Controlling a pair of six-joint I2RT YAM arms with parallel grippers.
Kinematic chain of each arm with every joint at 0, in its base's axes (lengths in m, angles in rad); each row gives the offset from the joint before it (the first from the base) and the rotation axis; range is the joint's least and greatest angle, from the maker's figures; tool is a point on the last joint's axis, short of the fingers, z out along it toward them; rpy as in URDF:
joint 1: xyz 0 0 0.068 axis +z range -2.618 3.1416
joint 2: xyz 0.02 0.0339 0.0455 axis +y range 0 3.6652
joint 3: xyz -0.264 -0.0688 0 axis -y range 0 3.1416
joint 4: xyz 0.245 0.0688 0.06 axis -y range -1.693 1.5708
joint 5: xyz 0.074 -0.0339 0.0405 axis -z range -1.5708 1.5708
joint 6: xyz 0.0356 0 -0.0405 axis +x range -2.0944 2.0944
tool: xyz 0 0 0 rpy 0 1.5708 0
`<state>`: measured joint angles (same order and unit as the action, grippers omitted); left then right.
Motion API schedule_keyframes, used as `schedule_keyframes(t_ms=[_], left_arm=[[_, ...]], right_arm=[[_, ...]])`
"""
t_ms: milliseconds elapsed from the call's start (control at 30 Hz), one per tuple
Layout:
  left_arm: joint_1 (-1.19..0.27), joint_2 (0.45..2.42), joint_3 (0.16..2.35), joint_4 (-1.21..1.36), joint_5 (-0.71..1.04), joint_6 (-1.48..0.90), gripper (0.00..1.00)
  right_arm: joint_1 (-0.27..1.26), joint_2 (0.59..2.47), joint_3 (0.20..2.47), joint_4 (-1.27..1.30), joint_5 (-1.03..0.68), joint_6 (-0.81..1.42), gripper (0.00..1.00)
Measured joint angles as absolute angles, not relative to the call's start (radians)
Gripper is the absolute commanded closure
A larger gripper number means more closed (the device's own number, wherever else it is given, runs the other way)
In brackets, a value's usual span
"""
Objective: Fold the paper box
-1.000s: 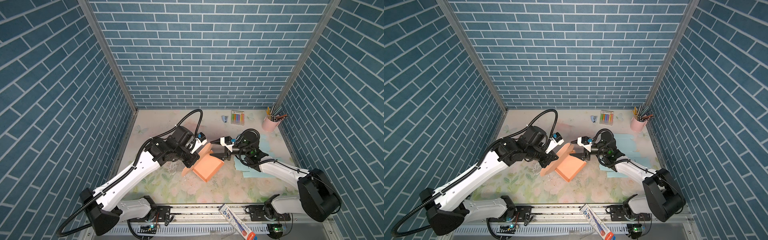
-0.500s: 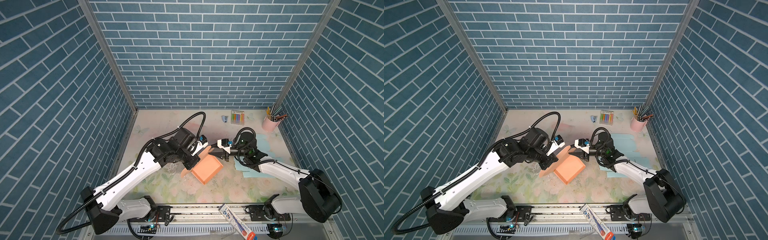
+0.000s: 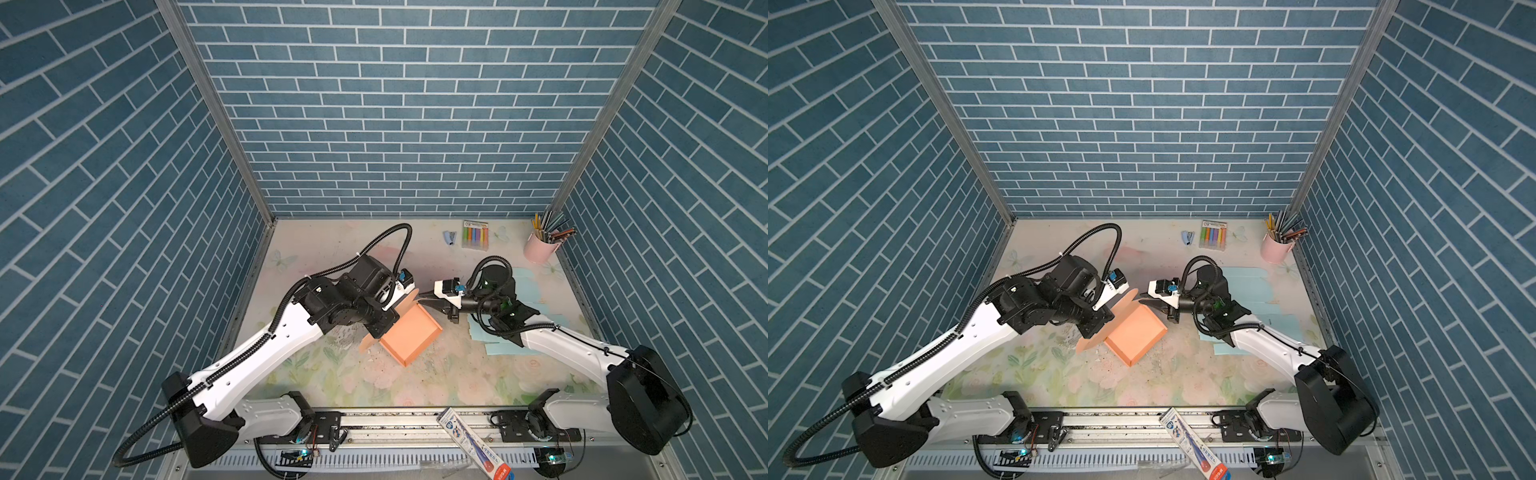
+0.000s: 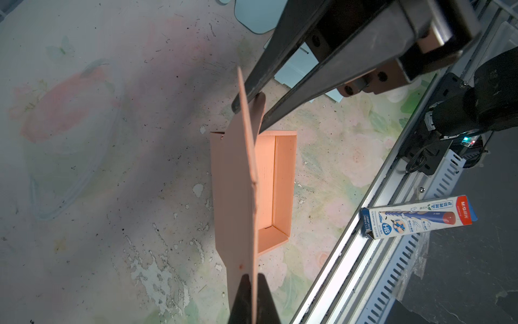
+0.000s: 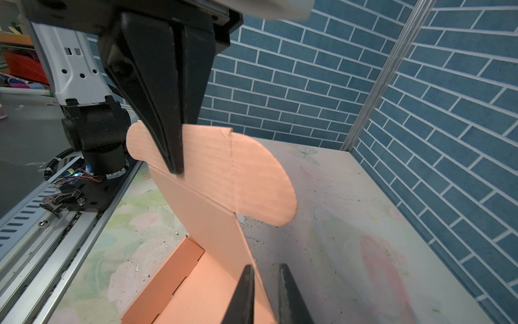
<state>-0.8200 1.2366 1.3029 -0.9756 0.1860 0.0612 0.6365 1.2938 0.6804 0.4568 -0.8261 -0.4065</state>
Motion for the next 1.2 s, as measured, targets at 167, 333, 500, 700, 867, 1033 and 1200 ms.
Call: schedule_keyframes(t_ms=[167, 333, 500, 700, 867, 1033, 1200], left_arm=[[-0.825, 1.25, 1.303, -0.973, 0.147, 0.061, 0.96], [-0.83, 1.256, 1.298, -0.952, 0.105, 0.059, 0.47], [-0.801, 1.201, 1.177, -0.855, 0.092, 0.003, 0.19], [-0.63, 0.955, 0.83, -0.621, 0.125, -0.173, 0.12], [-0.562, 0.783, 0.62, -0.411, 0.183, -0.307, 0.12], [-0.472, 0.802, 0.448, -0.145, 0.27, -0.415, 0.12], [-0.463, 0.891, 0.355, 0.067, 0.329, -0.458, 0.12]], right_arm=[[0.65, 1.294, 0.68, 0.417, -0.795, -0.444, 0.96], [0.655, 1.294, 0.681, 0.356, -0.738, -0.474, 1.0], [0.646, 1.301, 0.681, 0.337, -0.7, -0.479, 1.0], [0.599, 1.327, 0.673, 0.342, -0.707, -0.468, 1.0], [0.575, 1.352, 0.673, 0.356, -0.714, -0.455, 1.0], [0.573, 1.367, 0.672, 0.359, -0.715, -0.45, 1.0], [0.567, 1.368, 0.668, 0.372, -0.718, -0.443, 1.0]])
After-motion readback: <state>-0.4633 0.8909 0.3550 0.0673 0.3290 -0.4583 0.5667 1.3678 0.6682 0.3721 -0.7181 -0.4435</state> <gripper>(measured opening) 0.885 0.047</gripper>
